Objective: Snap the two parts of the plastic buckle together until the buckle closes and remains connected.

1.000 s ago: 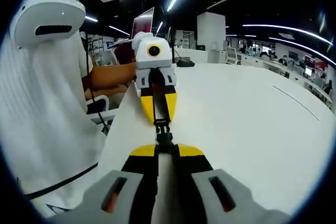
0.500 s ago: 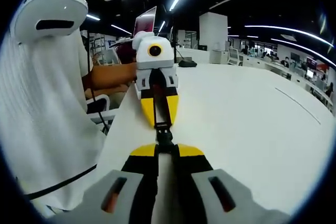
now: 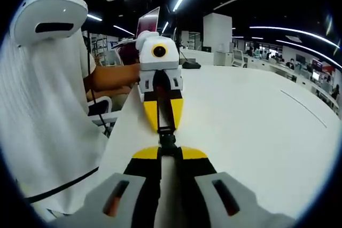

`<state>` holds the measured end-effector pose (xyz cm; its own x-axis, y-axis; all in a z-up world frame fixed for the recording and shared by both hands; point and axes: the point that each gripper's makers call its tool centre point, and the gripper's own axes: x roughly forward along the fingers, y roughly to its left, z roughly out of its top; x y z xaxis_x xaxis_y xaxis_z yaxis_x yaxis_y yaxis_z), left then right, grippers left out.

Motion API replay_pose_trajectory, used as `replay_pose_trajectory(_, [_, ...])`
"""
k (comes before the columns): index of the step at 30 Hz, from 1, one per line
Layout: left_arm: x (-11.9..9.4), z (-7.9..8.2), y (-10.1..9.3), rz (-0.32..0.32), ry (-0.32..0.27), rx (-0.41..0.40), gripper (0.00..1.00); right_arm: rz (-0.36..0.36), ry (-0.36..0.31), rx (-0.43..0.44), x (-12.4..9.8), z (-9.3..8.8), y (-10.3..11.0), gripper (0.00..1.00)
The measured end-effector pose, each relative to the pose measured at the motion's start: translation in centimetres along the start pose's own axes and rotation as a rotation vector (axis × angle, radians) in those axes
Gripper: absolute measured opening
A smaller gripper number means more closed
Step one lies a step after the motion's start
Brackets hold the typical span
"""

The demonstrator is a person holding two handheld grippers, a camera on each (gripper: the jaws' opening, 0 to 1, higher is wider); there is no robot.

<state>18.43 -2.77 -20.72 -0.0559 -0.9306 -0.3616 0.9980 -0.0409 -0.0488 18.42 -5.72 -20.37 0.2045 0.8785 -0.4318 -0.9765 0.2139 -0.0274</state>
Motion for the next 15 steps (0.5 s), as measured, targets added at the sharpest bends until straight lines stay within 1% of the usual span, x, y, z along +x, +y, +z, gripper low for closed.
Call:
replay_pose_trajectory(2, [0.04,0.03,-0.06,0.001,-0.002,0.002,0.11,0.004,-0.004,-0.01,-0.01,0.01,0.01,0.12])
replay_pose_trajectory(4, [0.06,0.06,-0.09,0.0,-0.002,0.001,0.11,0.018,-0.019,-0.044,-0.04,0.01,0.08,0.13])
replay_pose_trajectory(15, [0.04,-0.06,0.0,-0.001,-0.003,0.0,0.11,0.052,-0.026,-0.045,-0.09,-0.03,0.12,0.13])
